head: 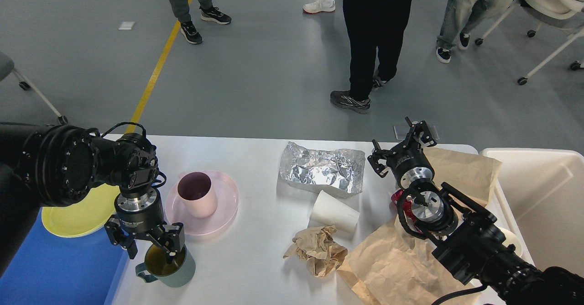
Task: Tidy desktop
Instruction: 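Grasp the green mug with the left gripper and lift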
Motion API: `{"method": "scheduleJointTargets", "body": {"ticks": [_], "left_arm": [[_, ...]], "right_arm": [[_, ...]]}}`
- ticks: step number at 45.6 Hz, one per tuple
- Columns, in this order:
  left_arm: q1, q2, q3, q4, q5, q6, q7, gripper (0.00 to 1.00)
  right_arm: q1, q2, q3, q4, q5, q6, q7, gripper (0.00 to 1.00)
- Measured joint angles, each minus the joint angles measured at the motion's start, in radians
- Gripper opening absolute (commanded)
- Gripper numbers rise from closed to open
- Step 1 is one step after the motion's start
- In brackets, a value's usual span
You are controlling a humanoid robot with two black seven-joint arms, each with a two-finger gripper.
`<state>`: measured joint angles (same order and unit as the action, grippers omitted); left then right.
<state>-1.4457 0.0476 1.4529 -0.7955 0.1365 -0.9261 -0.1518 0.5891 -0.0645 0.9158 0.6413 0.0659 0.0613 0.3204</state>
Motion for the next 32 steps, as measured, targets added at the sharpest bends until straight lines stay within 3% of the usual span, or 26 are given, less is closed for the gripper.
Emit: {"method": "scheduleJointTargets", "body": {"ticks": [14, 32], "left_arm": [[0.006, -0.002, -0.003, 0.015, -0.001, -0.018, -0.001, 0.01], [-0.013, -0.005, -0.029, 0.013, -0.002, -0.034, -0.005, 0.00]], "right_arm": [[0.000, 0.000, 0.000, 0.000, 0.000, 0.000, 0.000, 1.00], [0.000, 0.000, 0.000, 0.000, 0.000, 0.000, 0.000, 1.00]]}}
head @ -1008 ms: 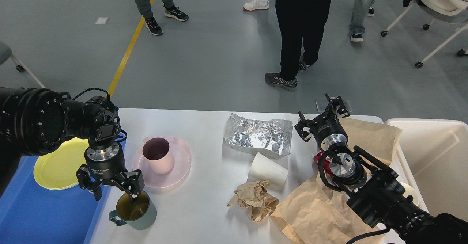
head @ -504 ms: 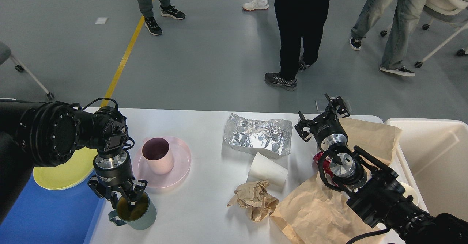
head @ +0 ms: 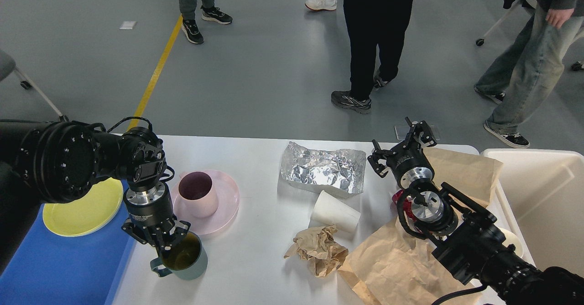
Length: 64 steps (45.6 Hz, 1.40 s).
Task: Tidy desktop
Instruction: 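Grasp the green mug with the left gripper and lift, then carry the green mug onto the blue tray and release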
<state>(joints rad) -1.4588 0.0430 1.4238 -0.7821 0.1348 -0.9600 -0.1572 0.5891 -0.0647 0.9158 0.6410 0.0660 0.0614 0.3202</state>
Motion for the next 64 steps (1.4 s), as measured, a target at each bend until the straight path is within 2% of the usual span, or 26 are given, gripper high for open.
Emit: {"method": "scheduleJointTargets", "body": {"ticks": [6, 13, 24, 39, 46, 55, 64], "left_arm": [[-0.079, 0.000, -0.041, -0.019, -0.001, 0.000, -0.002, 0.00], [-0.170, 0.018, -0.044, -0.100, -0.004, 0.000, -0.004, 0.00], [-0.315, 0.107, -0.057, -0.277, -0.006, 0.000, -0.003, 0.00], [-0.505, 0.252, -0.062, -0.375, -0.006, 0.000, -0.002, 0.00], [-0.509, 0.338, -0.027, -0.379, 0.007, 0.000, 0.004, 0.00], [-0.470, 0.515, 0.033, -0.356, 0.063, 0.000, 0.005, 0.00], [-0.303, 0.640, 0.045, -0.226, 0.095, 0.000, 0.005, 0.00]], "right_arm": [[0.000, 0.000, 0.000, 0.000, 0.000, 0.000, 0.000, 1.00], [0.000, 0.000, 0.000, 0.000, 0.000, 0.000, 0.000, 1.00], [0.000, 0.000, 0.000, 0.000, 0.000, 0.000, 0.000, 1.00], [0.000, 0.000, 0.000, 0.000, 0.000, 0.000, 0.000, 1.00], [0.000, 0.000, 0.000, 0.000, 0.000, 0.000, 0.000, 1.00], [0.000, -0.001, 0.000, 0.000, 0.000, 0.000, 0.000, 1.00], [0.000, -0.001, 0.000, 0.000, 0.000, 0.000, 0.000, 1.00]]}}
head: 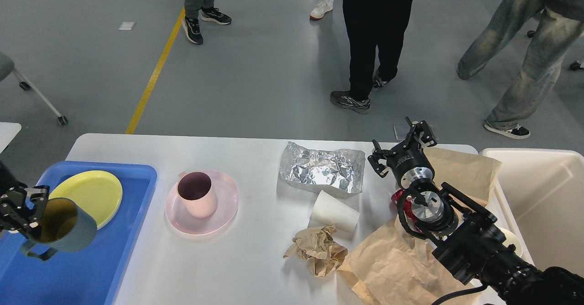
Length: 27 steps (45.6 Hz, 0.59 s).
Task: Tidy desktop
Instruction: 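Carry the green mug onto the blue tray and release, then withdraw the left gripper from the tray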
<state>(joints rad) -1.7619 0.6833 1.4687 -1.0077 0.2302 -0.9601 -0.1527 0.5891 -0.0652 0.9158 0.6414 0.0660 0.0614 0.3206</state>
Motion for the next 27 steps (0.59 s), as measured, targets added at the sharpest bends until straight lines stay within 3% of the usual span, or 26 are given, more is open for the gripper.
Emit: {"method": "scheduleJointTargets", "body": {"ticks": [12, 27], "left_arm": [[0.271, 0.026, -0.039, 0.305, -0.010, 0.000, -0.011, 0.00], [0.399, 0.027, -0.080, 0.373, -0.018, 0.000, -0.016, 0.00]], "right_arm": [[0.000, 0.001, 0.000, 0.000, 0.000, 0.000, 0.000, 1.00], [0.000, 0.000, 0.000, 0.000, 0.000, 0.000, 0.000, 1.00]]}}
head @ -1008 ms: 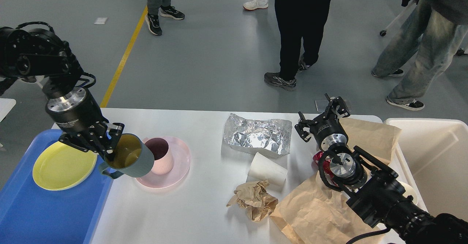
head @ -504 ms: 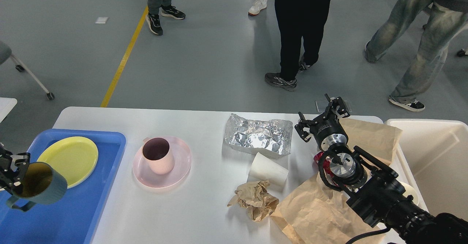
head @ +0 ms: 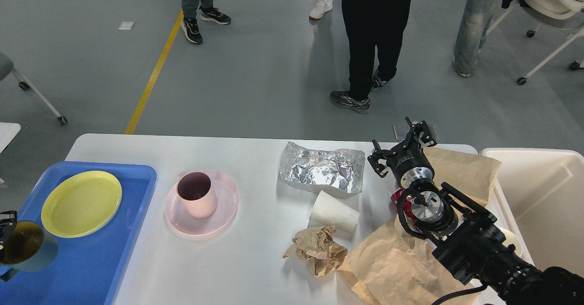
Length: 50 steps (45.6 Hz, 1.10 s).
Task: Tidy desktop
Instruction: 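Withdraw the left gripper from the tray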
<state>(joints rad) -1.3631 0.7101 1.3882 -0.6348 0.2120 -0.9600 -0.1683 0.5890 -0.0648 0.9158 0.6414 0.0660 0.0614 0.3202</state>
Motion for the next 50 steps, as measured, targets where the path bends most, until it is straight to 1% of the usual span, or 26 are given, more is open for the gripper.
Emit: {"method": "scheduleJointTargets", "body": {"ticks": [13, 21, 33, 39, 40, 44, 50], "left_arm": [[0.134, -0.001, -0.038, 0.123, -0.001, 0.000, -0.003, 0.00], [0.205, -0.003, -0.094, 0.192, -0.001, 0.000, -0.003, 0.00], [0.230, -0.012, -0.127, 0.208, 0.000, 0.000, 0.000, 0.00], [0.233, -0.013, -0.127, 0.208, 0.000, 0.000, 0.001, 0.08], [0.233, -0.014, -0.127, 0.208, 0.000, 0.000, 0.001, 0.12], [0.236, -0.014, -0.123, 0.207, 0.000, 0.000, 0.001, 0.22], [0.237, -0.013, -0.118, 0.207, 0.000, 0.000, 0.002, 0.31]], "right_arm": [[0.000, 0.000, 0.000, 0.000, 0.000, 0.000, 0.000, 1.00], [0.000, 0.000, 0.000, 0.000, 0.000, 0.000, 0.000, 1.00], [0.000, 0.000, 0.000, 0.000, 0.000, 0.000, 0.000, 1.00], [0.000, 0.000, 0.000, 0.000, 0.000, 0.000, 0.000, 1.00], [0.000, 0.000, 0.000, 0.000, 0.000, 0.000, 0.000, 1.00], [0.000, 0.000, 0.000, 0.000, 0.000, 0.000, 0.000, 1.00], [0.000, 0.000, 0.000, 0.000, 0.000, 0.000, 0.000, 1.00]]}}
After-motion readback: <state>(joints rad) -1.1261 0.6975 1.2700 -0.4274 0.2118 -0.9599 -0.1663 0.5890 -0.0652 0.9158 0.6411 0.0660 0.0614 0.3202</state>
